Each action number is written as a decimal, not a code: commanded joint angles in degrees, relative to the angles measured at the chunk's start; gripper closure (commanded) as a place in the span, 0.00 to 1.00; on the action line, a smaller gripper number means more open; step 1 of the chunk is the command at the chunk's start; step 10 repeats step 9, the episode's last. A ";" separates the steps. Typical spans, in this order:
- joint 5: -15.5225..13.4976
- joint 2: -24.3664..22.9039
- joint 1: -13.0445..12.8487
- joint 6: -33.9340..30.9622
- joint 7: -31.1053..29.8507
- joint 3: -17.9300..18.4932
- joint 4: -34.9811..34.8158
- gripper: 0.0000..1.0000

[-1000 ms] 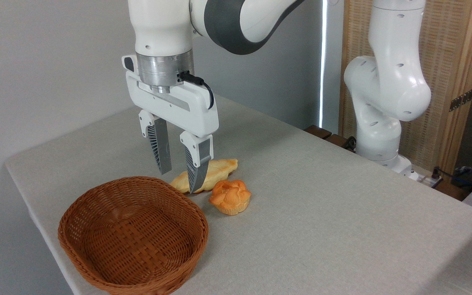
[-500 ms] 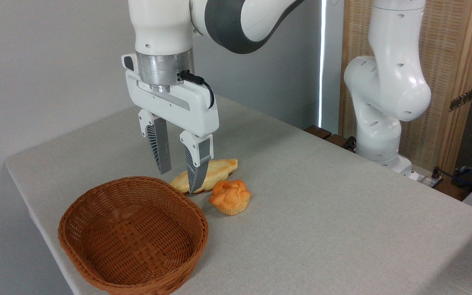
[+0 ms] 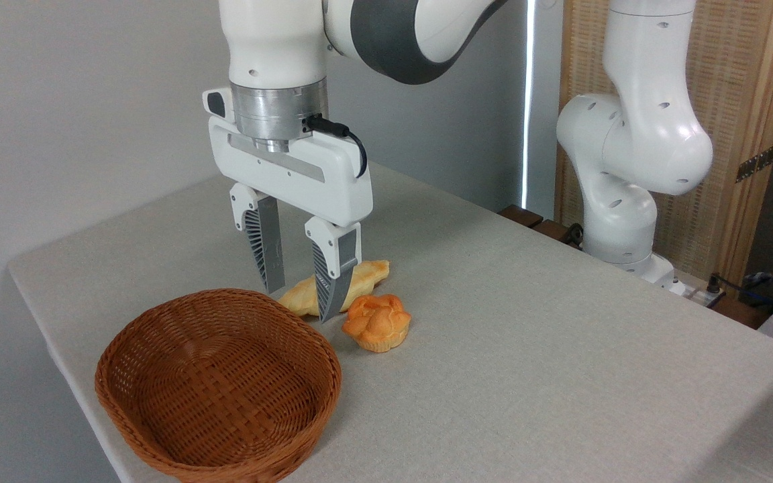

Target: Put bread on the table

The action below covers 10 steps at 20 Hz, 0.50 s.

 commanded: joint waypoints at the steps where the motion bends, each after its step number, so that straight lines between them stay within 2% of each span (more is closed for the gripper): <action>1: -0.06 -0.36 0.59 0.79 0.70 -0.50 0.10 0.00; 10: -0.85 -0.36 0.50 0.27 0.61 -0.50 0.01 0.00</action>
